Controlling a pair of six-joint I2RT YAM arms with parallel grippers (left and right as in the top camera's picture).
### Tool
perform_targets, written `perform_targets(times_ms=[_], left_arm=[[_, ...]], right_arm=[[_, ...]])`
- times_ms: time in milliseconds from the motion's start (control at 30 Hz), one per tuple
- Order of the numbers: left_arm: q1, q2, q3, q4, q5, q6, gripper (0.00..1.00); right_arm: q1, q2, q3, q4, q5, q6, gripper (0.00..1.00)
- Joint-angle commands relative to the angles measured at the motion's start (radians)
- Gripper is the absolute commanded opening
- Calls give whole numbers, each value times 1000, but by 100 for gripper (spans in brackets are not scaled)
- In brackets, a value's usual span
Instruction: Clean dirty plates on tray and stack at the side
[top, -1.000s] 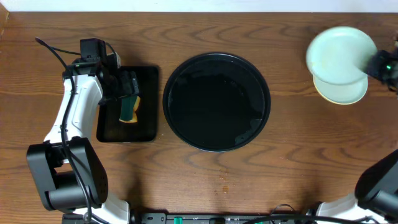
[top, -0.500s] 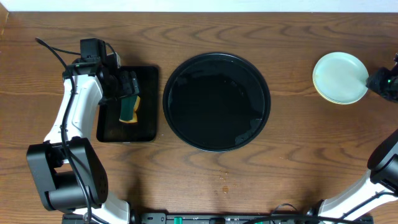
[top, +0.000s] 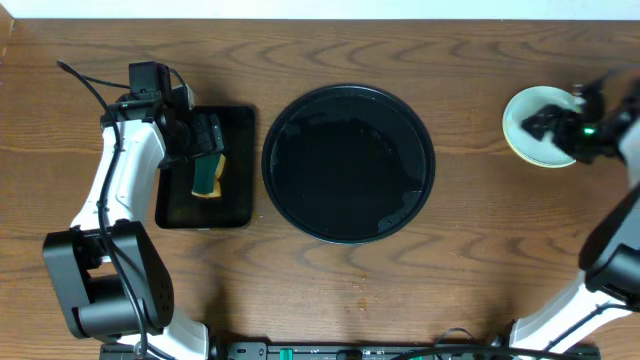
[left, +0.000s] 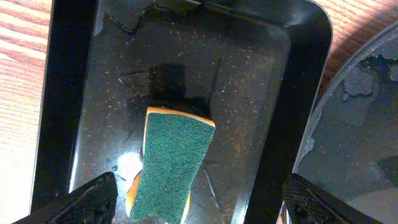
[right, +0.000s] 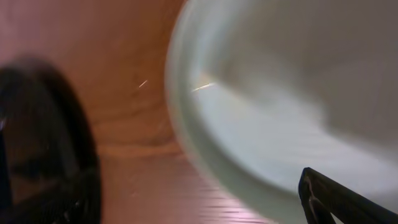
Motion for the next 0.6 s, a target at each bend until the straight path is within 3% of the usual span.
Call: perform_targets(times_ms=[0,300,567], left_arm=[[4,1,0,-3,8,-9,85],[4,1,0,-3,8,-9,85],[4,1,0,-3,8,-9,85]], right_arm=[[118,-2,13,-62,71,-47,99],[284,-2,12,-110,73,-47,99],[332,-2,12,-110,73,-47,99]])
